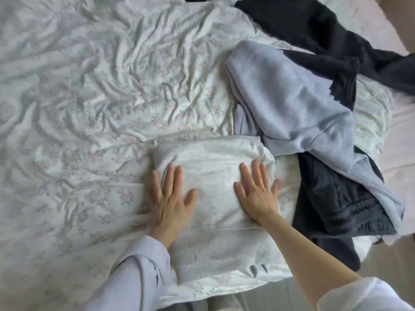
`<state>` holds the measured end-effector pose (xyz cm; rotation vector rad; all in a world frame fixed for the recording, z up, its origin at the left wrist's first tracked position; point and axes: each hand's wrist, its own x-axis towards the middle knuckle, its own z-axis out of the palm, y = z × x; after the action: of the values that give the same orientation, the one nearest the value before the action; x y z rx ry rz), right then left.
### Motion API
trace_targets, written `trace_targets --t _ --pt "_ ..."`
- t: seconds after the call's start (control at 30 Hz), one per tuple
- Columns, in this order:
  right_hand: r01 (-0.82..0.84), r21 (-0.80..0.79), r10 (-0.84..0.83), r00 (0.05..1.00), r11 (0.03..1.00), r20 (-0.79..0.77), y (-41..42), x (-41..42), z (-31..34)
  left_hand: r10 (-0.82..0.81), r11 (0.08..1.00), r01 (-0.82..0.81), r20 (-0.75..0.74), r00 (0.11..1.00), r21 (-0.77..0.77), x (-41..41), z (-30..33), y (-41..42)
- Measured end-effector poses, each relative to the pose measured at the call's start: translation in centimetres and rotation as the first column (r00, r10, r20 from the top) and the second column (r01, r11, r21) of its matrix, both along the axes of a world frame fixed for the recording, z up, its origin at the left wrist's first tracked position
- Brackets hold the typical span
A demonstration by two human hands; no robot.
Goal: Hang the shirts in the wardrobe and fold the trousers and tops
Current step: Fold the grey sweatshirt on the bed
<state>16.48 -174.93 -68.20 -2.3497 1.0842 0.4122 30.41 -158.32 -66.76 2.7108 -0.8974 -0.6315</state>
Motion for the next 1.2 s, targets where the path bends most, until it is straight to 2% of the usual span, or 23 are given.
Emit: trace_targets --t 0.07,0.13,0.2,0.23,0.33,0.4,0.47,0.57,0.67,0.73,0.8,0.93,1.0,1.1,1.2 --pt "0.222 -0.032 -0.213 0.960 0.974 0.180 1.0 -0.5 1.1 0.127 0.978 -0.147 -0.139 0.982 -0.148 0.2 0.1 0.6" --pt "0.464 0.059 -0.464 0.853 0.884 0.240 1.6 -1.2 2.0 0.306 0.889 -0.390 -0.322 0.896 -0.242 -0.2 0.3 1.3" --pt "0.590 0.193 -0.613 0.785 0.784 0.089 1.3 -1.2 2.5 0.377 0.789 -0.556 -0.507 0.775 -0.263 0.2 0.3 1.6" --pt "0.602 0.232 -0.619 0.785 0.764 0.001 1.0 -1.0 2.5 0.370 0.757 -0.592 -0.566 0.737 -0.276 0.6 0.2 1.6" --pt "0.552 0.332 -0.555 0.826 0.764 -0.098 0.4 0.1 2.2 0.363 0.755 -0.599 -0.592 0.720 -0.266 1.4 -0.2 1.1" --pt "0.489 0.342 -0.506 0.861 0.802 -0.046 0.6 0.7 2.2 0.379 0.743 -0.590 -0.528 0.760 -0.315 0.6 -0.3 0.3" --pt "0.415 0.249 -0.436 0.899 0.875 0.034 1.5 0.9 2.9 0.396 0.727 -0.566 -0.436 0.808 -0.389 -0.8 0.5 -0.5" --pt "0.259 0.059 -0.265 0.945 0.964 0.189 3.0 1.1 5.4 0.393 0.822 -0.407 -0.120 0.912 -0.398 -2.6 3.2 -0.8" --pt "0.149 -0.028 -0.133 0.938 0.988 0.319 3.9 3.6 9.0 0.380 0.878 -0.288 0.190 0.905 -0.383 -1.4 7.5 -0.6" --pt "0.087 -0.090 -0.047 0.926 0.992 0.375 4.7 6.9 12.0 0.411 0.865 -0.270 0.291 0.864 -0.423 1.1 11.1 -0.2" --pt "0.021 -0.143 0.040 0.910 0.990 0.414 5.9 10.2 15.2 0.446 0.843 -0.290 0.288 0.847 -0.453 3.6 14.6 0.6" --pt "-0.097 -0.259 0.220 0.833 0.961 0.507 10.3 17.6 23.2 0.572 0.748 -0.353 0.276 0.772 -0.563 9.1 22.4 5.1" --pt "-0.140 -0.311 0.304 0.757 0.940 0.579 14.2 21.3 28.1 0.669 0.645 -0.384 0.246 0.701 -0.660 11.8 26.9 9.2" --pt "-0.217 -0.340 0.400 0.602 0.915 0.691 20.4 25.7 34.3 0.766 0.481 -0.413 0.142 0.627 -0.773 15.1 32.0 16.0" --pt "-0.336 -0.441 0.552 0.430 0.832 0.714 29.0 29.1 39.5 0.821 0.401 -0.429 0.111 0.560 -0.809 17.6 36.7 25.2"
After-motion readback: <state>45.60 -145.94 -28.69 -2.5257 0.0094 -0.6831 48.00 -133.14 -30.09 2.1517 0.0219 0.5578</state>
